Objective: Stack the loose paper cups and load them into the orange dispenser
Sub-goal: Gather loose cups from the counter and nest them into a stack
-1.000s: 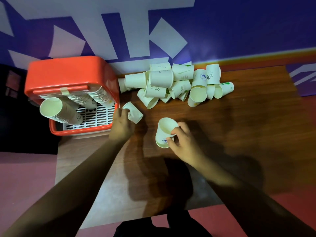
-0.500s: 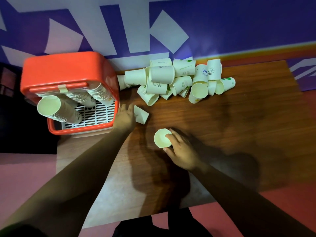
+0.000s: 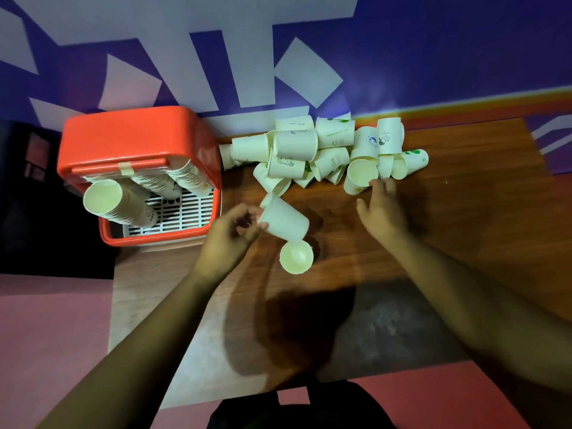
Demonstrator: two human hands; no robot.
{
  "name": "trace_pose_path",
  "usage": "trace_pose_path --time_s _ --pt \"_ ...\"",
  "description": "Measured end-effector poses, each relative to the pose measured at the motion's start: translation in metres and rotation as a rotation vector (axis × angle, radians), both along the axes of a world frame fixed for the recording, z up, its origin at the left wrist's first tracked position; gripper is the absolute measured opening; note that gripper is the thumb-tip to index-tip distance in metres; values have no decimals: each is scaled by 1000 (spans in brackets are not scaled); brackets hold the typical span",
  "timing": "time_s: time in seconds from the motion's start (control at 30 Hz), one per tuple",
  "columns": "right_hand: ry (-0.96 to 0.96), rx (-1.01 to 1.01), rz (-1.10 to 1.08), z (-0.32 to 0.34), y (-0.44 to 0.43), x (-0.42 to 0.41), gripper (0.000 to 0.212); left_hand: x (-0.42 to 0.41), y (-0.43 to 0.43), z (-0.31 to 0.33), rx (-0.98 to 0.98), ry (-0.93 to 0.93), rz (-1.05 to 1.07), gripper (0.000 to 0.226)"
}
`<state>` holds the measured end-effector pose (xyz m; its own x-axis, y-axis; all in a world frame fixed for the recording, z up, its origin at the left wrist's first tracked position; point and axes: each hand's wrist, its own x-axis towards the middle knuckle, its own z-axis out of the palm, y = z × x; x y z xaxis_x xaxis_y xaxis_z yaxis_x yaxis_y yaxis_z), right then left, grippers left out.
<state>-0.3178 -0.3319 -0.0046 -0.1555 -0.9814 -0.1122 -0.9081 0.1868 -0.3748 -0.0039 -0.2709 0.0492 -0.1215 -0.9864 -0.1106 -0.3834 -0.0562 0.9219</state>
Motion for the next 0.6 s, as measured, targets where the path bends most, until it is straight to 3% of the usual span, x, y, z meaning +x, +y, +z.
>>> trace_pose_path --time_s 0.17,0.37,0.5,0.6 --pt "156 44 58 -10 -24 -8 43 -18 22 -5 -219 -258 -263 12" --pt "264 55 152 -23 -39 -17 26 -42 35 -39 -304 -537 -454 20" --pt "278 12 227 -23 -35 -23 21 -52 37 -61 -269 -593 -459 14" --pt "130 -34 252 -20 -19 -22 17 -58 39 -69 -206 -582 -371 13"
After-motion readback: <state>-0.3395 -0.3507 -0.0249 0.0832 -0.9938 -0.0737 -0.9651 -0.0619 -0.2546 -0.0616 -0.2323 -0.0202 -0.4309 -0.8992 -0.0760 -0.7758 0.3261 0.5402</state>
